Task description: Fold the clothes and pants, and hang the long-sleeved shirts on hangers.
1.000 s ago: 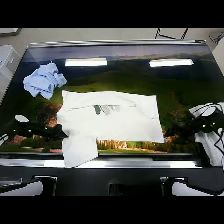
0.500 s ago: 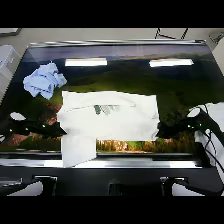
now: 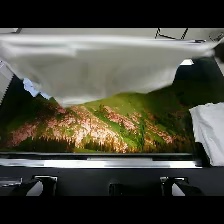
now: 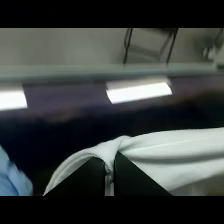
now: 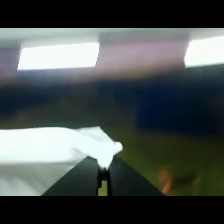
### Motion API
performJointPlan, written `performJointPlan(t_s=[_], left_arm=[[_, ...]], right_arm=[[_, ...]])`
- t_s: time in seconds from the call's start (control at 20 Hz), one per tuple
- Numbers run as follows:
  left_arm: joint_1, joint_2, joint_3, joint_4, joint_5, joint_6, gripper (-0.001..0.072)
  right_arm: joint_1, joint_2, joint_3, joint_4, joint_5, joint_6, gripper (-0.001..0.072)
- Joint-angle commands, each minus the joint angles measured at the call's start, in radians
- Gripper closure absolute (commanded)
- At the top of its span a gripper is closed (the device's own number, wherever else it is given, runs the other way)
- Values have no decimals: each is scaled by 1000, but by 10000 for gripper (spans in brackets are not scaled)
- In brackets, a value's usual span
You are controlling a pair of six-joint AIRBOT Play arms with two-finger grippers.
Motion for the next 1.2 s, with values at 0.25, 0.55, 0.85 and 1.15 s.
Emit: performJointPlan(t_s=[0.25, 0.55, 0.85, 1.15], left_arm=[[1, 235, 280, 53, 85, -122, 687], [1, 198, 289, 101, 7, -123, 687], [-43, -44, -56, 120, -404, -167, 687], [-153, -292, -697, 71, 63, -141, 686]], right_arm=[[0, 326, 183, -159, -24, 64, 674], [0, 296, 187, -190, 43, 90, 674], [2, -140, 52, -154, 612, 154, 676], [54, -522, -333, -50, 310, 139, 676]])
